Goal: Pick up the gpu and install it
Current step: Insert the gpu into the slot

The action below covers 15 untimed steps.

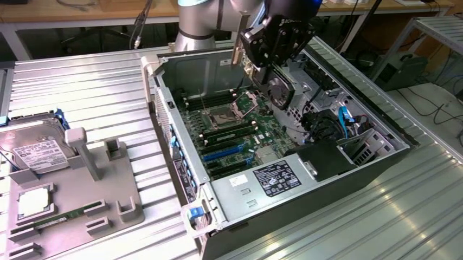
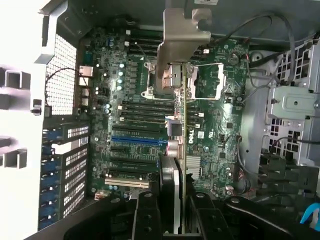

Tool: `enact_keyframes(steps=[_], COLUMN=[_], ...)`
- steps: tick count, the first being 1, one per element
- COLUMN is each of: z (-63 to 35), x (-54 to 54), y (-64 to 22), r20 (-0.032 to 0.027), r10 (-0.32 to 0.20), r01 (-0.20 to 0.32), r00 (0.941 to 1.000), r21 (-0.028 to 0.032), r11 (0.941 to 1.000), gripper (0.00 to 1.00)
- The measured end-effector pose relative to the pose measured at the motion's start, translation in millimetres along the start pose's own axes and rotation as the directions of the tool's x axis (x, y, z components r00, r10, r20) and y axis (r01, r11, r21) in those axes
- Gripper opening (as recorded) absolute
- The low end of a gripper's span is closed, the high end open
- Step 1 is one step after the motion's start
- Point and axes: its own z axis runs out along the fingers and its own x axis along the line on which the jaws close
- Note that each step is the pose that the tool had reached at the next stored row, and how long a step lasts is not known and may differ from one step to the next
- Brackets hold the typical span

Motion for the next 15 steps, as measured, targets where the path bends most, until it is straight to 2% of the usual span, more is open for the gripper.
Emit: enact_keyframes(steps=[2, 3, 5, 9, 13, 14, 15], z=[0.0, 0.0, 0.0, 0.0, 0.0, 0.0, 0.0], x=[0.0, 0.0, 0.0, 0.0, 0.0, 0.0, 0.0], y=[0.0, 0.0, 0.0, 0.0, 0.0, 0.0, 0.0], r20=[-0.0006, -0.0012, -0.0027, -0.004, -0.0053, -0.0058, -0.0065], r10=[-0.033, -0.066, -0.146, -0.216, -0.288, -0.317, -0.353], r01=[0.033, 0.066, 0.146, 0.216, 0.288, 0.317, 0.353], r00=[0.9995, 0.9978, 0.9893, 0.9764, 0.9575, 0.9485, 0.9355], r21=[-0.0001, -0.0001, -0.0004, -0.0008, -0.0013, -0.0015, -0.0018], r11=[0.9995, 0.9978, 0.9893, 0.9764, 0.9575, 0.9485, 0.9355], gripper=[0.28, 0.28, 0.28, 0.28, 0.28, 0.28, 0.28])
